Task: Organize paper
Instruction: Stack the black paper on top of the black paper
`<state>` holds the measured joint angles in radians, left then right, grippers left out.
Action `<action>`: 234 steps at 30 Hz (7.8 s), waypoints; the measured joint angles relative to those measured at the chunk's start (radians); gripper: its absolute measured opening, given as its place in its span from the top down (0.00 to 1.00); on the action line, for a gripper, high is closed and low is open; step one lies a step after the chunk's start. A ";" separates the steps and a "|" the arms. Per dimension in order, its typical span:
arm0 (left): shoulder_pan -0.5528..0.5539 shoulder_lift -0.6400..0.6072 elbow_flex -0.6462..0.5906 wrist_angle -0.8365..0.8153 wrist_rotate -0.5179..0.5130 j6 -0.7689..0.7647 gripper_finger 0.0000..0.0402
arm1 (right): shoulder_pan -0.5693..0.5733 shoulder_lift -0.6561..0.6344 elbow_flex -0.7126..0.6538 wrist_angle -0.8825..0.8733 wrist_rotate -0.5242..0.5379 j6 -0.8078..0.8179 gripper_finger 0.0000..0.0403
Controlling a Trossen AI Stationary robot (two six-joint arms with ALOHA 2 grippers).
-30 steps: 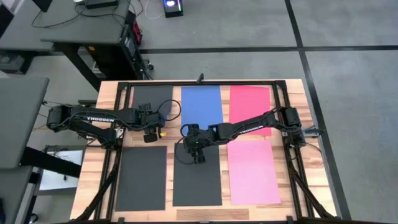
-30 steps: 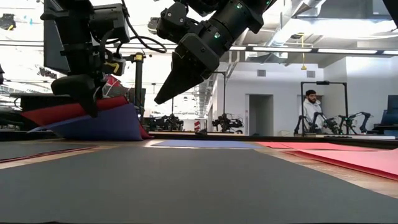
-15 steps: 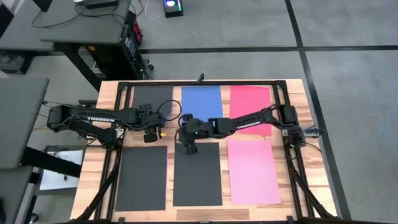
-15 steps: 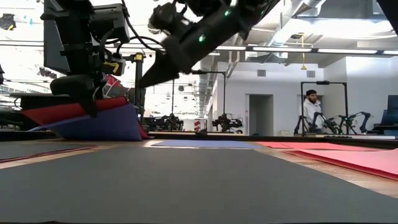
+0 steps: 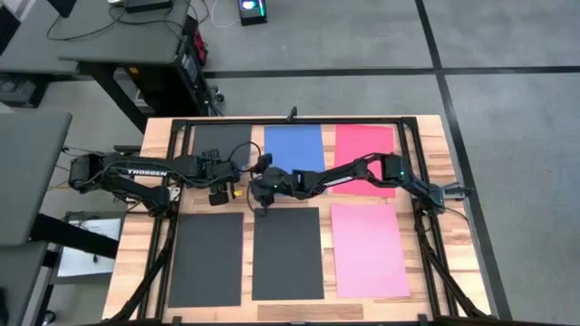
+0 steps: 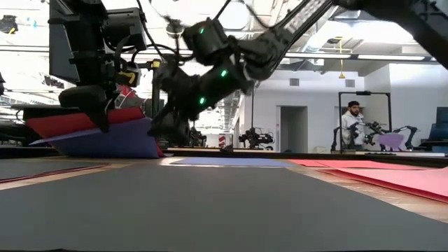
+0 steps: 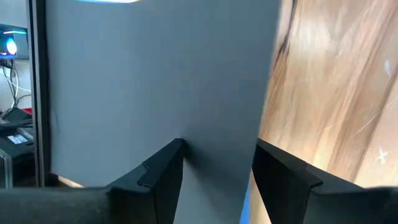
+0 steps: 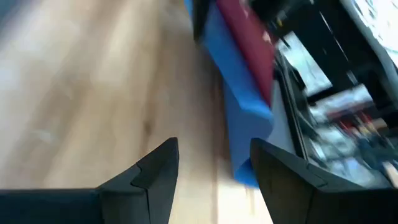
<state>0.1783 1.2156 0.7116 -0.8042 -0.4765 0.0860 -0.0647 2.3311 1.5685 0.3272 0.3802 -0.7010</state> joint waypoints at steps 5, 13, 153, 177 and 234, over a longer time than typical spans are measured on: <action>0.000 0.000 0.000 -0.004 0.000 0.003 0.59 | 0.006 0.045 0.067 0.006 0.047 0.004 0.54; 0.000 0.000 0.000 -0.002 0.002 0.003 0.59 | 0.007 0.047 0.074 0.004 0.103 -0.015 0.54; 0.019 0.000 0.084 -0.121 0.042 -0.014 0.59 | -0.116 0.043 0.212 -0.290 -0.277 0.143 0.72; 0.019 0.000 0.084 -0.112 0.042 -0.014 0.59 | -0.135 0.043 0.212 -0.269 -0.277 0.179 0.77; 0.019 0.000 0.084 -0.085 0.041 -0.003 0.58 | -0.135 0.046 0.299 -0.271 -0.435 0.222 0.78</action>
<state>0.1970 1.2160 0.7956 -0.8894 -0.4351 0.0826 -0.2001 2.3775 1.8675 0.0566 -0.0550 -0.4786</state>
